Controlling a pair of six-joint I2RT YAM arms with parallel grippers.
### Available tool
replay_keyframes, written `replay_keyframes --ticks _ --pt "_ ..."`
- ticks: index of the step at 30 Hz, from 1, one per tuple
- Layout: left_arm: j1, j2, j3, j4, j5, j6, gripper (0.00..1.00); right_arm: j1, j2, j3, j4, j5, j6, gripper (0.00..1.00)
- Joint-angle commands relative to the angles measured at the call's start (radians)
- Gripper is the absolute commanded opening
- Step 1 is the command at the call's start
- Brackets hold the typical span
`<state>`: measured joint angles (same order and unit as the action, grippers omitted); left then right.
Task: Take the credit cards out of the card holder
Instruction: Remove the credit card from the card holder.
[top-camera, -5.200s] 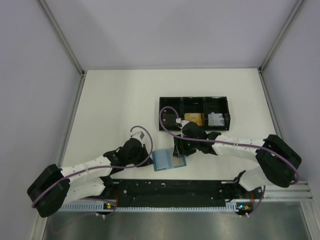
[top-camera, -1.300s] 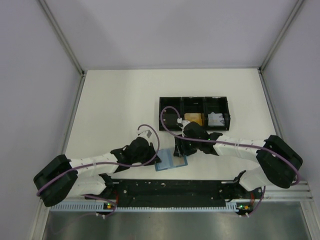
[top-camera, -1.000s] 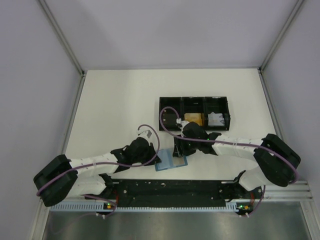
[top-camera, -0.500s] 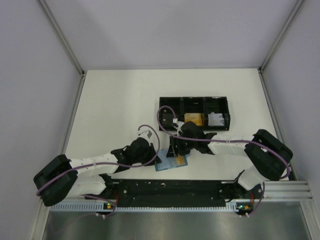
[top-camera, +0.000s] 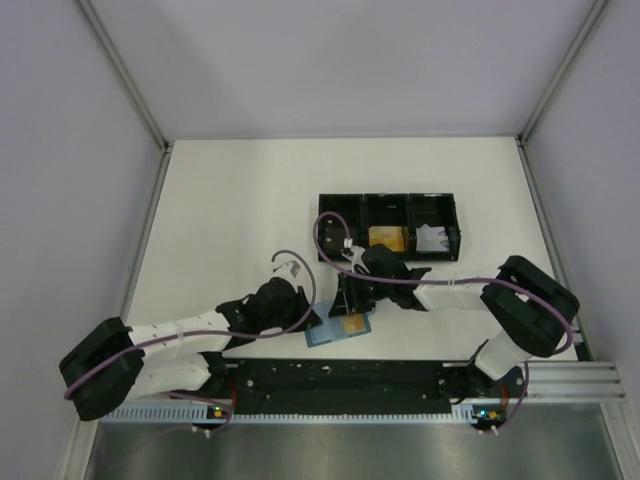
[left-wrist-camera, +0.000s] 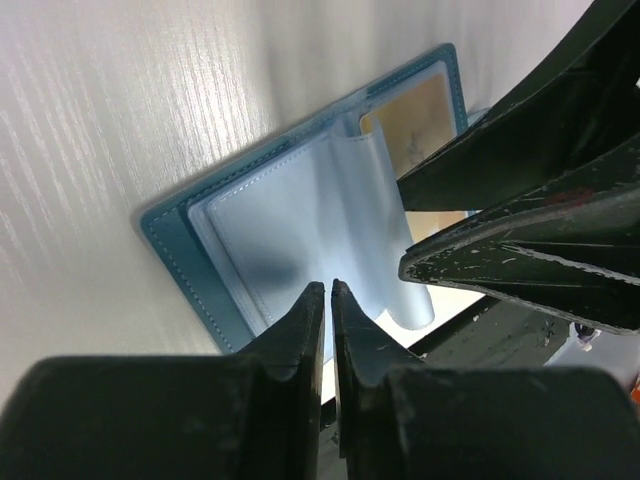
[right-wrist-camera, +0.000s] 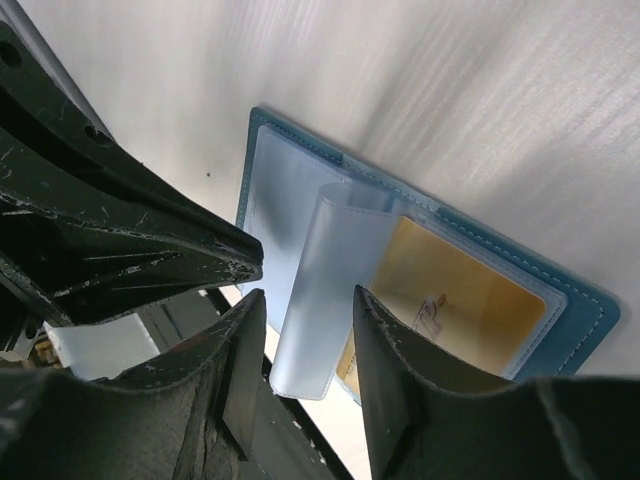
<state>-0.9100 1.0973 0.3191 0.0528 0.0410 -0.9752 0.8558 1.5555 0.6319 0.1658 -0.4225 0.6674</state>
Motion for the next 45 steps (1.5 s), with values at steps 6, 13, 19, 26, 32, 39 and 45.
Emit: replay_keyframes --ticks 6,13,19,26,32,39,45 --pt "-0.015 -0.063 -0.020 0.035 -0.026 -0.026 0.19 0.011 0.041 0.005 0.115 -0.053 0.034 0.36" --pt "-0.032 -0.105 -0.022 0.039 -0.026 -0.042 0.43 0.009 0.055 0.011 0.126 -0.056 0.040 0.26" --pt "-0.046 -0.085 -0.003 0.047 -0.006 -0.040 0.55 0.009 0.060 0.023 0.124 -0.061 0.041 0.21" --pt "-0.078 -0.002 0.057 0.002 -0.007 -0.023 0.53 0.012 0.095 0.037 0.126 -0.064 0.046 0.21" --pt "-0.099 0.087 0.095 -0.011 -0.007 -0.019 0.42 0.017 0.100 0.040 0.127 -0.064 0.046 0.20" --pt "-0.102 0.124 0.110 -0.048 -0.032 -0.016 0.17 0.019 0.045 0.042 0.103 -0.058 0.028 0.21" --pt "-0.102 0.092 0.089 -0.079 -0.076 -0.029 0.11 -0.011 -0.066 0.014 0.040 0.010 0.001 0.24"
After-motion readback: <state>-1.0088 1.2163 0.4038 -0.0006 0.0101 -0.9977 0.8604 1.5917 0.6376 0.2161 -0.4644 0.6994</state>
